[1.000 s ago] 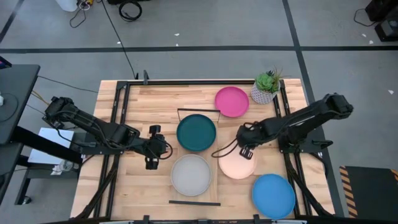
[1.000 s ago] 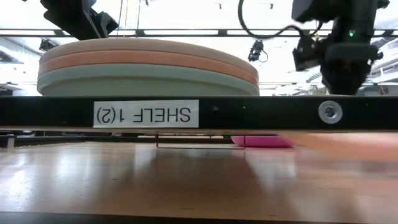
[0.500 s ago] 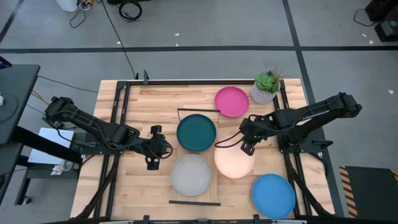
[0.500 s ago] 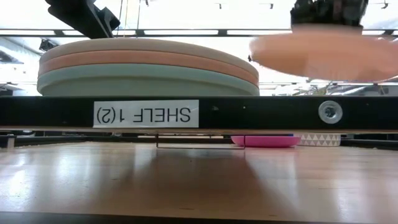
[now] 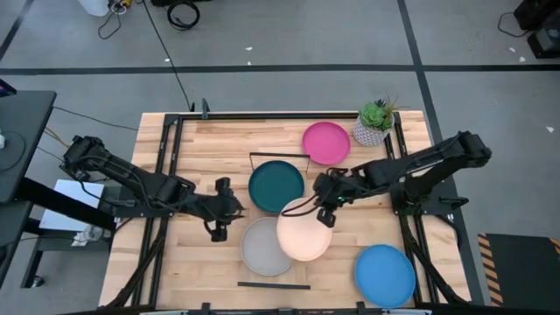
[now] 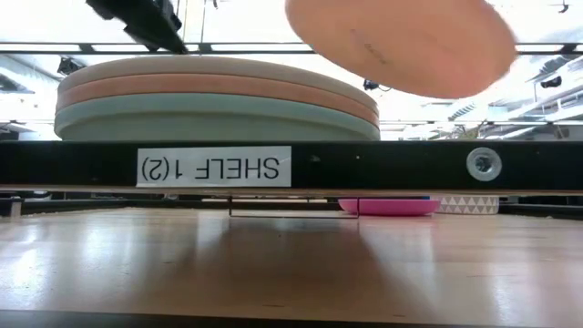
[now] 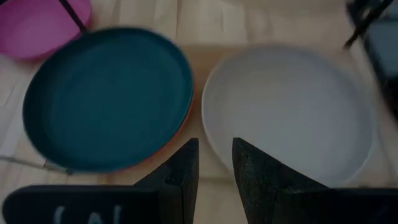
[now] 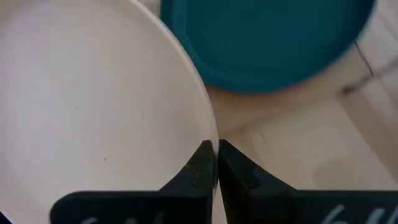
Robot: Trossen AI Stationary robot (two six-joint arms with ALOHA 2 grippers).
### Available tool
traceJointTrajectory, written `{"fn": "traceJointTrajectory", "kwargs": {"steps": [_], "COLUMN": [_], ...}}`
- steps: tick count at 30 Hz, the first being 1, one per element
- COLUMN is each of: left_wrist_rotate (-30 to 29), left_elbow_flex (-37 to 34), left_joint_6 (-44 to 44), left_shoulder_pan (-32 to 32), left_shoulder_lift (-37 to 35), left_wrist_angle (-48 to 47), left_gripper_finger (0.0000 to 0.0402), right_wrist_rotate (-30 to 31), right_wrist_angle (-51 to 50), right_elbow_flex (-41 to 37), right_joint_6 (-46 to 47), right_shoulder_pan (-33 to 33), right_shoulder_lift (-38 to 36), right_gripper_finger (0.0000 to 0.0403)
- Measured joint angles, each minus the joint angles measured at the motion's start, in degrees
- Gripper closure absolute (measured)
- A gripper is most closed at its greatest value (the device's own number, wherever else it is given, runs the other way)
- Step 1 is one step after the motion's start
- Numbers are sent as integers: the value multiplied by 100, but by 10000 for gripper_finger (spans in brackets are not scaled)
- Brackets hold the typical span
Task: Place and stack plates onto a shelf
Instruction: Stack the light orange plate on top of the gray plate on the shelf
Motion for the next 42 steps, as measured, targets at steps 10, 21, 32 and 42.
{"fn": "traceJointTrajectory", "kwargs": {"steps": [10,21,32,42], "left_wrist_rotate": [52,45,66,66], "left_elbow_flex": [345,481,474,474], "left_joint_6": [-38,52,-67,-85], "left_shoulder_pan": [-50,-209,-223,-225], "left_shoulder_lift": [-428,-1065,-984,-977], "left_wrist_angle": [132,-165,-366,-371], "left_gripper_finger": [298,298,298,298], "right_wrist_rotate": [172,-183,-608,-832], "right_wrist_angle": [38,210,175,-232], "right_elbow_flex": [1706,2578,2567,2549], "right_joint_6": [-1129,-1752,-1713,-1568], "right_shoulder_pan": [-2,-185,-205,-193], "right_shoulder_lift": [1475,2696,3002,2877], "right_gripper_finger": [387,387,354,336]}}
